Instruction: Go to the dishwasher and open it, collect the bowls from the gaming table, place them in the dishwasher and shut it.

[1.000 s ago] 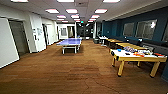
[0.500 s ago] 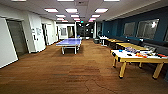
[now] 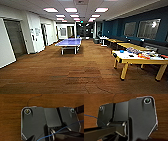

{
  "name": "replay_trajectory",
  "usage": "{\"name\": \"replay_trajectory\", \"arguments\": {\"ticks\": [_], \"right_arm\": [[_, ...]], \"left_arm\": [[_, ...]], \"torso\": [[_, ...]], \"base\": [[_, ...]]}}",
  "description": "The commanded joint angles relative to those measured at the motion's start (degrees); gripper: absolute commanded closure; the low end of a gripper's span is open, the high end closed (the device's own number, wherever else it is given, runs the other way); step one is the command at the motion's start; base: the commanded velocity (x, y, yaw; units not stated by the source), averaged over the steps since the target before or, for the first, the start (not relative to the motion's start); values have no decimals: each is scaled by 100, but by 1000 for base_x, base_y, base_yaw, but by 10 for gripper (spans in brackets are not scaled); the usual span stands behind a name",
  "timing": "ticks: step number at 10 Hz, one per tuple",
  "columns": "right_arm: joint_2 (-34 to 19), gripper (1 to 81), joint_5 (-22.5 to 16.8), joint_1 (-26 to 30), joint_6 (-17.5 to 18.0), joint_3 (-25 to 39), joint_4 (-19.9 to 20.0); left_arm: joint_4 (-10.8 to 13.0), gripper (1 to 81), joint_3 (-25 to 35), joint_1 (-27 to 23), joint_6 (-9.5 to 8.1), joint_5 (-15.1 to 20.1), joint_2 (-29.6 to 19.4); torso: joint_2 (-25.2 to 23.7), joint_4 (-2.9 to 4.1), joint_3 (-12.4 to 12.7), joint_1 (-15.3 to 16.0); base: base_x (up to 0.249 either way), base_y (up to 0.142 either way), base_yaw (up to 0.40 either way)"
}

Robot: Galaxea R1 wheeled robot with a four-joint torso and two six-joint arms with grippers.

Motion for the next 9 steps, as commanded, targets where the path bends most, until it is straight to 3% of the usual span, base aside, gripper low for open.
{"name": "replay_trajectory", "arguments": {"ticks": [1,9], "right_arm": [[13,10,-277,330,-3,45,13],[22,10,-277,321,-3,28,21]], "left_arm": [[36,10,-10,-354,11,254,-2],[44,10,-10,-354,11,254,16]], "torso": [[0,0,0,0],[0,0,0,2]], "base": [[184,0,0],[186,0,0]]}}
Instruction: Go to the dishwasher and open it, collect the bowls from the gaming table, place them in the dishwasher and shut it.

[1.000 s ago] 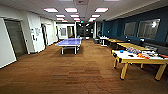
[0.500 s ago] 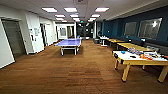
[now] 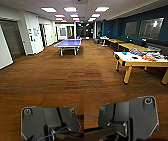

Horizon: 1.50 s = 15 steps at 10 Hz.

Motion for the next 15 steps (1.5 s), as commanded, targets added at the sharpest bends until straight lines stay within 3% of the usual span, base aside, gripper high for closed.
{"name": "replay_trajectory", "arguments": {"ticks": [1,15], "right_arm": [[7,10,-275,321,-3,34,13],[7,10,-275,312,-3,17,21]], "left_arm": [[44,10,-10,-359,11,252,16],[44,10,-10,-359,20,252,60]], "torso": [[2,0,0,2],[2,0,0,-2]], "base": [[190,0,0],[193,0,0]]}}
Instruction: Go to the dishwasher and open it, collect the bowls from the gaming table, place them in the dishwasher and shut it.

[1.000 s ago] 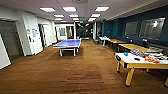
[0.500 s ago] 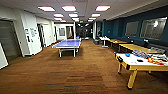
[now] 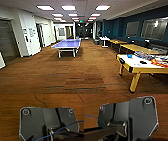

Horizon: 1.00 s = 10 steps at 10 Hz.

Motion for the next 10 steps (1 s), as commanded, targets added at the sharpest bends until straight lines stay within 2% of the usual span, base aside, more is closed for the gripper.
{"name": "replay_trajectory", "arguments": {"ticks": [1,10], "right_arm": [[7,10,-277,304,-3,27,21],[7,10,-277,330,-3,45,-14]], "left_arm": [[42,10,-7,-340,20,254,6],[33,10,-7,-340,20,254,14]], "torso": [[2,0,0,0],[2,0,0,0]], "base": [[195,0,0],[195,0,0]]}}
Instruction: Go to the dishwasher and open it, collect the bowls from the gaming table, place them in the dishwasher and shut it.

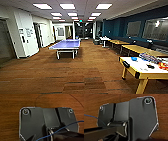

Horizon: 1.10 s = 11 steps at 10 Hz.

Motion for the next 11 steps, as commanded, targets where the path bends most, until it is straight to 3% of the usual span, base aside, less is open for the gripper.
{"name": "replay_trajectory", "arguments": {"ticks": [1,11], "right_arm": [[7,10,-277,328,-3,45,-11],[7,10,-277,310,-3,37,-20]], "left_arm": [[33,10,-7,-340,20,258,20],[42,10,-7,-340,20,258,3]], "torso": [[0,0,0,0],[0,0,0,2]], "base": [[195,0,0],[197,0,0]]}}
